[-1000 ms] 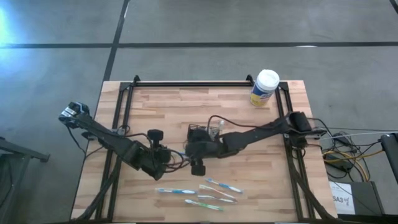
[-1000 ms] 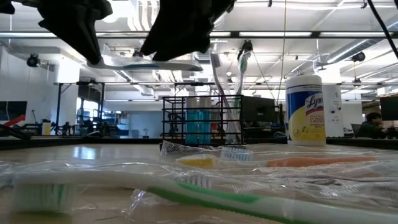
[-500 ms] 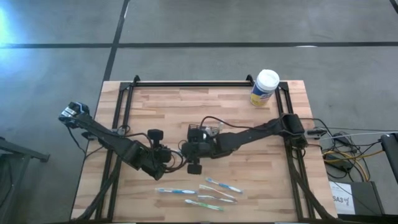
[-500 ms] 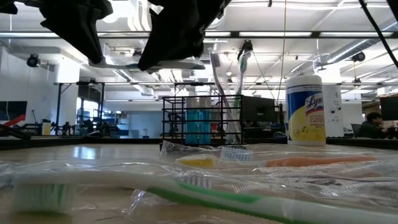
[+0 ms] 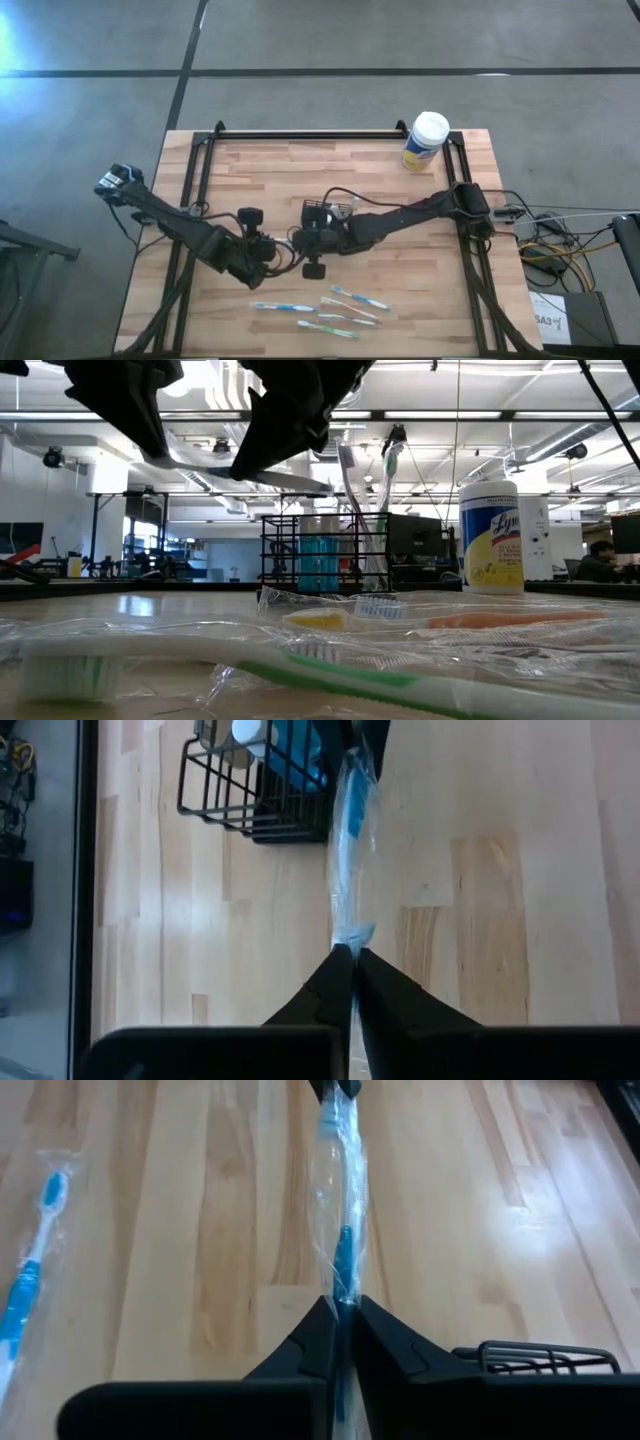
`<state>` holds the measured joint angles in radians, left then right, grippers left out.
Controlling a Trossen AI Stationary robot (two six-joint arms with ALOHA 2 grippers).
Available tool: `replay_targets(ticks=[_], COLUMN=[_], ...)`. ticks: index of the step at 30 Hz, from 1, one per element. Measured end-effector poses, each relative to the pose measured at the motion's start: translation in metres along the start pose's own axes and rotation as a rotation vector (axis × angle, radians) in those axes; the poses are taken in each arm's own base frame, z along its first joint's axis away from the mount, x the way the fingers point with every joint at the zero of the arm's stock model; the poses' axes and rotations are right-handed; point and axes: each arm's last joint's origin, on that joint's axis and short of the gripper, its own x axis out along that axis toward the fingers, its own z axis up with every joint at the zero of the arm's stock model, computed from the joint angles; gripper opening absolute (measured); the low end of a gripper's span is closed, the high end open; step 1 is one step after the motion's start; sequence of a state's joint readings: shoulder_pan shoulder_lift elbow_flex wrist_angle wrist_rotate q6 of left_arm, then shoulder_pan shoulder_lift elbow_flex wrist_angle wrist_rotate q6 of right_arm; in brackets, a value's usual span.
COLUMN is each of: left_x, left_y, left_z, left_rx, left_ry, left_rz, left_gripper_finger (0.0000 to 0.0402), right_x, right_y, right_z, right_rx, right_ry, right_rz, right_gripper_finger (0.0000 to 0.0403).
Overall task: Pick & Place toothbrushing station
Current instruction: Put the top left blue toothbrush into the wire organizer
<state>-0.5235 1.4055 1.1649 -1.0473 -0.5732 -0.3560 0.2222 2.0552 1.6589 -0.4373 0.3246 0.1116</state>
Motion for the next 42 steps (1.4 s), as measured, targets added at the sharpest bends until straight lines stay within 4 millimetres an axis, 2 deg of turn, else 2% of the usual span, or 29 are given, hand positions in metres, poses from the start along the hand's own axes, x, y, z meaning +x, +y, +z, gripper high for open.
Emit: replay_targets(ticks=[5, 13, 19, 24, 27, 32, 37, 42], left_x=[-0.015, -0.045, -0.075, -0.089, -0.084, -0.059, -0.041, -0.030], left_y=[0.006, 0.018, 0.027, 0.030, 0.030, 0.020, 0.006, 0.003], left_z=[0.004, -0.002, -0.023, -0.048, -0.062, -0.078, -0.080, -0.081], left_rx=[-0.011, -0.052, -0.118, -0.206, -0.261, -0.239, -0.233, -0.322], left_ry=[-0.037, -0.143, -0.344, -0.541, -0.617, -0.701, -0.928, -1.132], left_rz=[-0.022, -0.065, -0.047, -0.077, -0.095, -0.099, -0.087, -0.032], left_gripper_finger=[0.0052, 0.0141, 0.0191, 0.0203, 0.0203, 0.0202, 0.0202, 0.0202], right_x=[0.002, 0.008, 0.012, 0.008, 0.000, -0.016, -0.037, -0.041], right_y=[0.001, 0.005, 0.012, 0.014, 0.010, 0.005, -0.004, -0.007], right_z=[-0.002, -0.010, -0.012, -0.016, -0.017, -0.032, -0.049, -0.066], right_rx=[-0.008, -0.026, -0.067, -0.091, -0.097, -0.091, -0.079, -0.065], right_ry=[-0.013, -0.051, -0.159, -0.240, -0.321, -0.497, -0.723, -0.816], right_rz=[0.010, 0.046, 0.058, 0.057, 0.061, 0.116, 0.146, 0.139], right_gripper_finger=[0.0018, 0.0018, 0.0018, 0.0018, 0.0018, 0.0018, 0.0018, 0.0018])
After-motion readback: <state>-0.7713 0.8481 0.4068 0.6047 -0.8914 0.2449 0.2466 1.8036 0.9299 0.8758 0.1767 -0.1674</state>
